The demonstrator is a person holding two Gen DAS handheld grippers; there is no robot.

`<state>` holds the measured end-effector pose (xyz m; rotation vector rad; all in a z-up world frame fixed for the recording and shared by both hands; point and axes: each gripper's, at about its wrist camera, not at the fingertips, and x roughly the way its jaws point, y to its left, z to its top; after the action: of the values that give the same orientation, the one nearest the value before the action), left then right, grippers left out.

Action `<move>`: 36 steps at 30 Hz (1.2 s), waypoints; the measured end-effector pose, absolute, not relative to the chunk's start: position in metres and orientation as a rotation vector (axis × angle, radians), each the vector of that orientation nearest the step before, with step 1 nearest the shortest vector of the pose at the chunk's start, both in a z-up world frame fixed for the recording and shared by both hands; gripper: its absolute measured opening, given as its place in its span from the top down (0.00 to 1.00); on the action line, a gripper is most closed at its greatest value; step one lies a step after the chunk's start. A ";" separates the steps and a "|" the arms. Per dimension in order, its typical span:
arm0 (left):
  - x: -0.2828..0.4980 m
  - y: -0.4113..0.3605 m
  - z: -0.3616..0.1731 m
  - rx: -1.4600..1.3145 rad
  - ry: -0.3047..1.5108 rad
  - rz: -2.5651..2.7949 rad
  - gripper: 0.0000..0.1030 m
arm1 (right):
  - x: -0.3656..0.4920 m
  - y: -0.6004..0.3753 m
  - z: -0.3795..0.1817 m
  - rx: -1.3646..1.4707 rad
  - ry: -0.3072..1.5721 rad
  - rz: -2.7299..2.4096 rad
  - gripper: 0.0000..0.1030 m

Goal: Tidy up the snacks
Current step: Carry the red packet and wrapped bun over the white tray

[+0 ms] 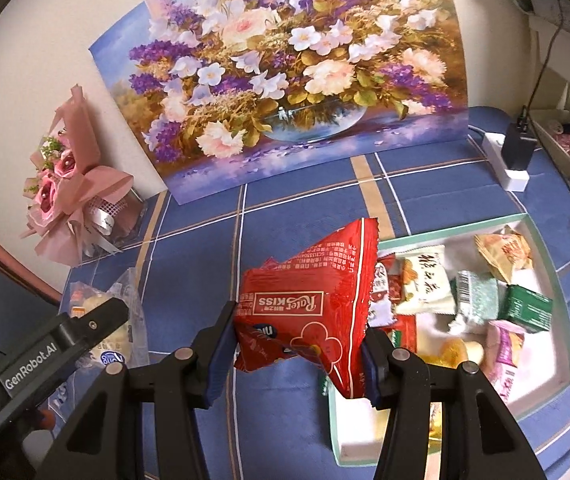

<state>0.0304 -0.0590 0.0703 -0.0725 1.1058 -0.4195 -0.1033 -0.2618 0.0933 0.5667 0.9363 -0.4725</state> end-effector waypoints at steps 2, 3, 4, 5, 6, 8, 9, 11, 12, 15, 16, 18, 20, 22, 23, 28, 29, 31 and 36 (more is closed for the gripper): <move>0.025 -0.059 0.074 -0.072 1.095 -0.426 0.25 | -0.109 -0.261 0.097 0.562 0.932 -0.477 0.46; 0.021 -0.059 0.076 -0.071 1.089 -0.431 0.25 | -0.110 -0.261 0.098 0.562 0.930 -0.478 0.46; 0.018 -0.060 0.077 -0.070 1.085 -0.435 0.25 | -0.114 -0.261 0.100 0.563 0.926 -0.480 0.46; 0.015 -0.061 0.078 -0.070 1.083 -0.441 0.25 | -0.116 -0.261 0.101 0.564 0.924 -0.482 0.46; 0.013 -0.061 0.078 -0.070 1.083 -0.445 0.25 | -0.119 -0.262 0.102 0.568 0.922 -0.487 0.46; 0.007 -0.064 0.079 -0.066 1.083 -0.455 0.25 | -0.126 -0.263 0.104 0.574 0.919 -0.496 0.46; 0.004 -0.065 0.079 -0.061 1.082 -0.459 0.25 | -0.130 -0.264 0.104 0.577 0.918 -0.502 0.46; -0.002 -0.068 0.078 -0.051 1.083 -0.463 0.25 | -0.136 -0.266 0.105 0.584 0.916 -0.511 0.46; -0.006 -0.071 0.076 -0.045 1.086 -0.468 0.25 | -0.140 -0.267 0.104 0.588 0.916 -0.516 0.46; -0.017 -0.078 0.071 -0.033 1.099 -0.486 0.25 | -0.152 -0.274 0.102 0.600 0.920 -0.535 0.47; -0.020 -0.081 0.069 -0.028 1.104 -0.491 0.25 | -0.157 -0.277 0.101 0.604 0.921 -0.544 0.46; -0.027 -0.088 0.064 -0.013 1.115 -0.504 0.25 | -0.167 -0.283 0.100 0.610 0.920 -0.561 0.46; -0.035 -0.098 0.060 0.008 1.123 -0.526 0.25 | -0.177 -0.290 0.098 0.616 0.921 -0.588 0.46; -0.044 -0.107 0.057 0.028 1.123 -0.543 0.25 | -0.186 -0.300 0.095 0.632 0.925 -0.618 0.47; -0.048 -0.111 0.056 0.039 1.122 -0.551 0.25 | -0.190 -0.304 0.093 0.639 0.928 -0.627 0.47; -0.066 -0.137 0.055 0.096 1.120 -0.602 0.25 | -0.209 -0.329 0.088 0.677 0.921 -0.681 0.46; -0.069 -0.142 0.055 0.105 1.119 -0.612 0.25 | -0.212 -0.332 0.087 0.681 0.918 -0.689 0.46; -0.075 -0.150 0.054 0.119 1.118 -0.630 0.25 | -0.219 -0.340 0.087 0.692 0.910 -0.709 0.46; -0.083 -0.165 0.047 0.141 1.133 -0.668 0.25 | -0.231 -0.352 0.085 0.720 0.905 -0.736 0.46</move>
<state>-0.0830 -0.1647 0.0472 0.1414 1.1326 -0.6678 -0.2307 -0.3523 0.0850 0.7201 0.9046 -0.7360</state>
